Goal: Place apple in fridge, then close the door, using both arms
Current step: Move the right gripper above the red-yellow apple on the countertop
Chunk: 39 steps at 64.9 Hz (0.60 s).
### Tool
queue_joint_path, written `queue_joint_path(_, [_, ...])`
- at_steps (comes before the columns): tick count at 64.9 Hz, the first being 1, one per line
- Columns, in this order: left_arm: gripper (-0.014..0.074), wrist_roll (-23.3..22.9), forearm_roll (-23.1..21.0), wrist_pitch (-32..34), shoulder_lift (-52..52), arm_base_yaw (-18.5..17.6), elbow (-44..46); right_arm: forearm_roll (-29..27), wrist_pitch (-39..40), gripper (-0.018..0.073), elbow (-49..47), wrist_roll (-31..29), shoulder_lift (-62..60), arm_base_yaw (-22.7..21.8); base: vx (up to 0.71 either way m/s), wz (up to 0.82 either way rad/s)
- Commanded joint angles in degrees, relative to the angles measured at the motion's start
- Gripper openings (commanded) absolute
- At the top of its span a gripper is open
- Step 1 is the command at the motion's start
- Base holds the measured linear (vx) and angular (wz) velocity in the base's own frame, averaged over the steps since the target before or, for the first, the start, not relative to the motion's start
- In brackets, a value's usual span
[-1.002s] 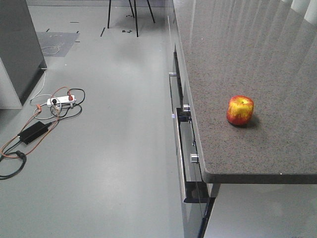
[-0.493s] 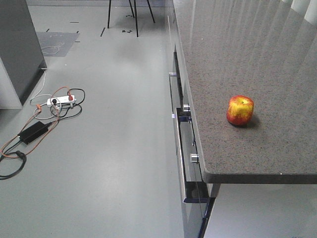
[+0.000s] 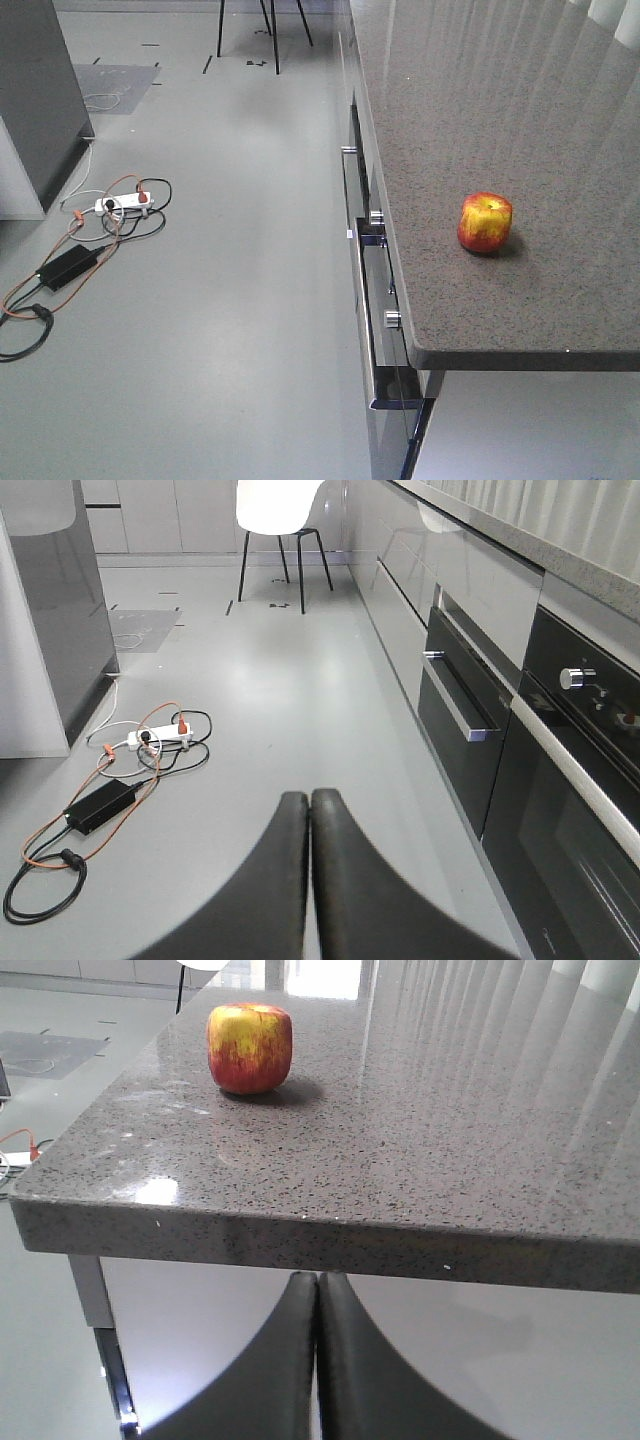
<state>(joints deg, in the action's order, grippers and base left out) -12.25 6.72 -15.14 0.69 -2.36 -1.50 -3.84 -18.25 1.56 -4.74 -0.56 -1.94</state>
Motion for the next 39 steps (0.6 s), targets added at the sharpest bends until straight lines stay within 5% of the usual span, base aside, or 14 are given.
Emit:
queue_joint_path(1, [-0.0006,-0.5,-0.3,4.1,0.8,-0.2,-1.2,0.2,2.7,-0.0008,-2.8,0.7,-0.5,0.0,0.0,0.0])
queue_joint_path(13, [-0.0006,-0.5,-0.3,4.1,0.8,-0.2,-1.2,0.2,-4.5,-0.0008,-11.1,0.7,1.4,0.0,0.0,0.0])
queue_joint_path(39, [-0.0006,-0.5,-0.3,4.1,0.8,-0.2,-1.2,0.4,-5.5,-0.0008,-29.9,0.3,20.7,0.0,0.0,0.0])
